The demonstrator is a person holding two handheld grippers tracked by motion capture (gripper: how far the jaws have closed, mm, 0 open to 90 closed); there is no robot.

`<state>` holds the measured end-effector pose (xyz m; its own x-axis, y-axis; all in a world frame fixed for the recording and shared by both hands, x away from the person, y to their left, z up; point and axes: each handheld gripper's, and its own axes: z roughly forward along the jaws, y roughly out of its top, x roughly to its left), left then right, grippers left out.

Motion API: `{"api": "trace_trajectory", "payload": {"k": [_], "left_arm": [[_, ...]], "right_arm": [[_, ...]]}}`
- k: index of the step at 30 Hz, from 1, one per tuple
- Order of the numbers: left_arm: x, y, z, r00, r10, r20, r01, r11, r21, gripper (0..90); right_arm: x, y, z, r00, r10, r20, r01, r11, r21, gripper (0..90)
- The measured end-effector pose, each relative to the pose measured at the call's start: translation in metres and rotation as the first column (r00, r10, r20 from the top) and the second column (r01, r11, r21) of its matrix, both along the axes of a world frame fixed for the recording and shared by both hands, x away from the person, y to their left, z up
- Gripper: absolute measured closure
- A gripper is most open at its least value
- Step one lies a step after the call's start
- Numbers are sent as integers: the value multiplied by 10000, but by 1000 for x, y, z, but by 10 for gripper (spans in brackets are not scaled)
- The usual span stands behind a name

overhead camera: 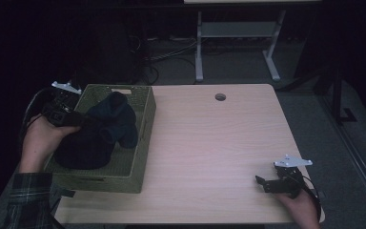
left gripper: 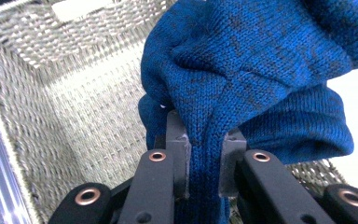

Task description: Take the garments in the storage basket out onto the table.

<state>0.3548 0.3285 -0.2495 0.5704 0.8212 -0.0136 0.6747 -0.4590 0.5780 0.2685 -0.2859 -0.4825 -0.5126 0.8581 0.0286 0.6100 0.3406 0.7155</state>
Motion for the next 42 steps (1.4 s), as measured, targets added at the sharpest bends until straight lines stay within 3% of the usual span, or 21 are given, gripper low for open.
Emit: {"api": "trace_trajectory", "payload": {"k": [10, 19, 28, 42], "left_arm": [[-3, -4, 19, 9992, -191, 348, 191, 9998, -4, 790], [-7, -13, 37, 9967, -502, 632, 536, 9972, -525, 790], [-8, -25, 50, 9931, -793, 868, 855, 9938, -705, 790], [-8, -61, 69, 9781, -1722, 1165, 1840, 9779, -994, 789]], "right_arm": [[0, 0, 0, 10000, 4, -2, -4, 10000, 3, 86], [0, 0, 0, 10000, -4, 6, 4, 10000, 0, 86], [0, 0, 0, 10000, -17, 8, 17, 10000, -1, 86], [0, 0, 0, 10000, -16, 6, 16, 10000, 1, 86]]}}
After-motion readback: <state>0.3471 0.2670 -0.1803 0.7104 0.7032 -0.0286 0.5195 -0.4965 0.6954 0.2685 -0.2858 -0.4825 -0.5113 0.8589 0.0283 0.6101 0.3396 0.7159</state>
